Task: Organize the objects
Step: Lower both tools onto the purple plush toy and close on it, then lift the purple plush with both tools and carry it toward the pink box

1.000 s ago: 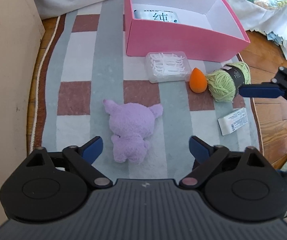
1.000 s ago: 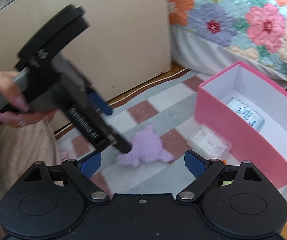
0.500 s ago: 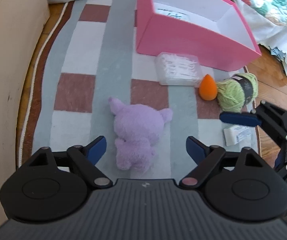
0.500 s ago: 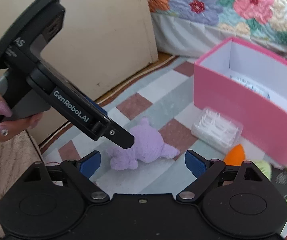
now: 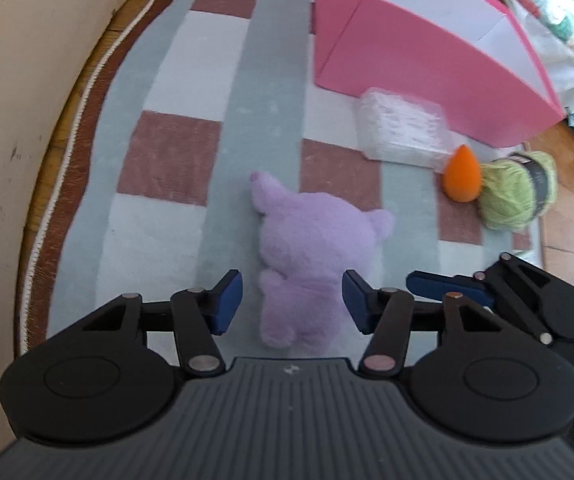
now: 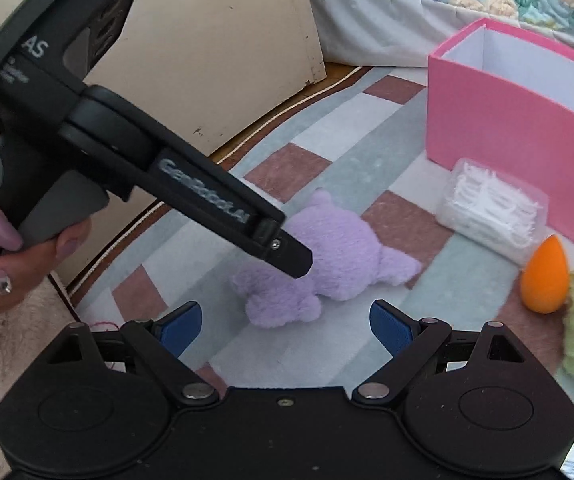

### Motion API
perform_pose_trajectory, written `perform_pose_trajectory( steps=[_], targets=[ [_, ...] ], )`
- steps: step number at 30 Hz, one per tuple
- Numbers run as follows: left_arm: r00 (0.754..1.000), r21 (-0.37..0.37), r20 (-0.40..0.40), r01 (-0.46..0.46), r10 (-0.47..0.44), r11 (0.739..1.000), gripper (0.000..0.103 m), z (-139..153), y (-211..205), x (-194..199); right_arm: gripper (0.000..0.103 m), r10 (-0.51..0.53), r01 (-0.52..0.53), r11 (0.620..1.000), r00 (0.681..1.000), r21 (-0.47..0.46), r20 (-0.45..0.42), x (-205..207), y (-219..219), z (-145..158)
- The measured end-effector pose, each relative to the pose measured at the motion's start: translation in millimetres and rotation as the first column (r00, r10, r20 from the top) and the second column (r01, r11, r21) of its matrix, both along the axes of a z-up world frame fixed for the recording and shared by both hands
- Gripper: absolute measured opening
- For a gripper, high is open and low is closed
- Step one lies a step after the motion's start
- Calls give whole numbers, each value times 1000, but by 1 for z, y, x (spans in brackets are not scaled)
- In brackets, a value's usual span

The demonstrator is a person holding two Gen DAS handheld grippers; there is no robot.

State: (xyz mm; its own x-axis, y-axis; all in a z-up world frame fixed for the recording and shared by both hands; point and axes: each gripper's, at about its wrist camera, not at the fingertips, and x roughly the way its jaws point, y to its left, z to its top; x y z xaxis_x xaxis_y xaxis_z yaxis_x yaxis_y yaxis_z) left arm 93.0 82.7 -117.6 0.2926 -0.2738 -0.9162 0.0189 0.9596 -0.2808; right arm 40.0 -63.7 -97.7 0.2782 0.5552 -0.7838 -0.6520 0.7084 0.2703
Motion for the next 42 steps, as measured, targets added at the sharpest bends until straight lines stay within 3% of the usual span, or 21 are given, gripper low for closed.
perform_pose_trajectory(
  steps=[4,11,15,19,29,33,35,40,42],
  targets=[
    [999,-76,-43,-7,4,997,37,-10,2,2,93,-22,23,999,998,26,-54,4,5,-12],
    [997,-88,-30,-69,66,994,37,-12,6,-1,92,-28,34,997,996,70,-81,3,10,-21],
    [996,-135,-51,-83,77,987,36,-15,6,-1,92,-37,42,997,996,69,-80,2,16,-28],
    [993,-186,-80,-100,87,977,35,-19,7,0,92,-57,58,998,998,32,-22,-1,20,-28],
    [989,-314,-132,-105,66,944,36,-26,0,-1,90,-91,91,995,996,45,-14,2,-5,-22],
    [990,-285,-123,-101,68,953,37,-26,-5,-2,86,-102,102,994,995,45,-4,3,-12,-23],
    [992,-268,-108,-90,62,959,38,-26,-6,-1,85,-130,132,990,990,41,-48,7,-13,-32],
    [995,-239,-89,-55,34,970,38,-27,-12,1,84,-159,160,985,987,68,-23,1,-15,-34],
    [996,-234,-78,-50,32,971,37,-27,-13,0,72,-172,171,984,985,52,4,-2,-15,-33]
  ],
)
